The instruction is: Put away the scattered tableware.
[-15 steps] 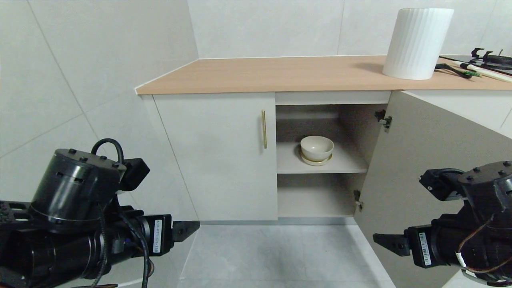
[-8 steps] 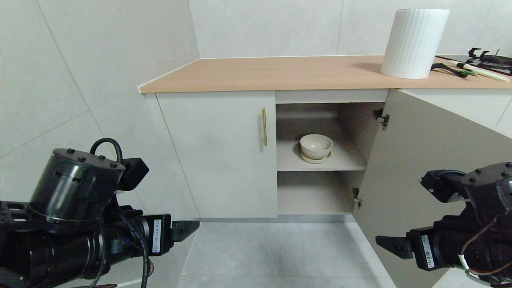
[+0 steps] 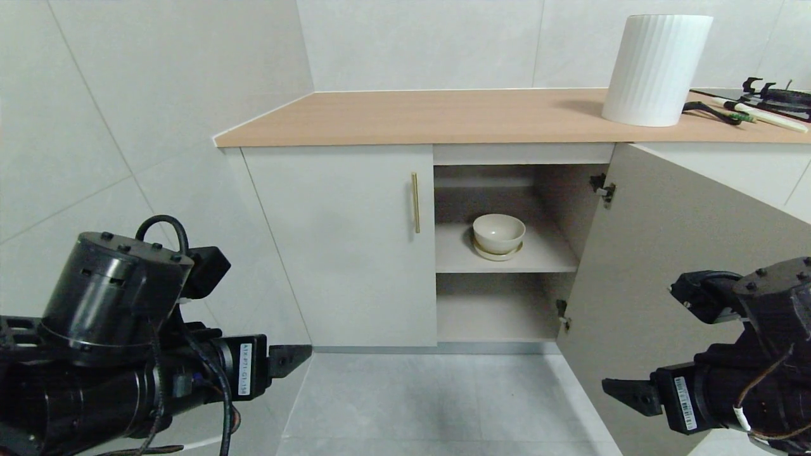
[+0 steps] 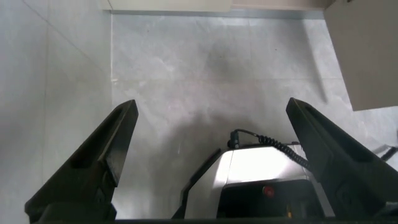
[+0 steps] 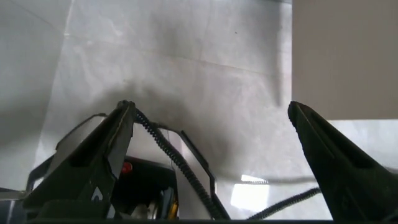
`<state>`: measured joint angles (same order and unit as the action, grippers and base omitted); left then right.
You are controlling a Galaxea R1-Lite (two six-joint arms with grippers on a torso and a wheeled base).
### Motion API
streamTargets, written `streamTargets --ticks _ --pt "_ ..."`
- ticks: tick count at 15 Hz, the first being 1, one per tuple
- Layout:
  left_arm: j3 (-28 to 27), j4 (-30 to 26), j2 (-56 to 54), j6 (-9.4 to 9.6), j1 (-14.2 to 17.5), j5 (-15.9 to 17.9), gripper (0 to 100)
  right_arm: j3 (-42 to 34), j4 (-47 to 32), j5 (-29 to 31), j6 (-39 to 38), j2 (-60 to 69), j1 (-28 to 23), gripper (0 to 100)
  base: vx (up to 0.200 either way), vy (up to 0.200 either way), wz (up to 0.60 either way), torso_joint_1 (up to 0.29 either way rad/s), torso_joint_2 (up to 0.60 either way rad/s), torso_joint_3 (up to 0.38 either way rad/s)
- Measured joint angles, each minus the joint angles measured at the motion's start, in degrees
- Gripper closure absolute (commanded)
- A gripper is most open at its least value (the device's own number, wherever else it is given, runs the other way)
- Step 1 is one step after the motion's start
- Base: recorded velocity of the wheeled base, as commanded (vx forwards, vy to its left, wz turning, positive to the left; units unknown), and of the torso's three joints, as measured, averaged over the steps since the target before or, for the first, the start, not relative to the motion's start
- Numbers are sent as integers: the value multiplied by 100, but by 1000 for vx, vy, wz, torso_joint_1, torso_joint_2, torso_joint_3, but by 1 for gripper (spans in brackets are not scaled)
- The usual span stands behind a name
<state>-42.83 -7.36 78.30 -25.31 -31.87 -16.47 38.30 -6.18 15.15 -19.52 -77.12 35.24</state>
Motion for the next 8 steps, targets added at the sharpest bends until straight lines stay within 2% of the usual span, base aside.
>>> streamTargets --ticks 3,7,8 --pt "0 -2 9 2 -5 -2 0 202 -655 50 -2 27 -40 0 0 -200 0 1 5 -4" --pt "0 0 11 2 -5 5 0 566 -1582 55 1 57 -369 0 0 -200 0 4 1 4" --pt "0 1 11 0 0 5 0 664 -1840 59 6 72 -455 0 0 0 0 0 0 0"
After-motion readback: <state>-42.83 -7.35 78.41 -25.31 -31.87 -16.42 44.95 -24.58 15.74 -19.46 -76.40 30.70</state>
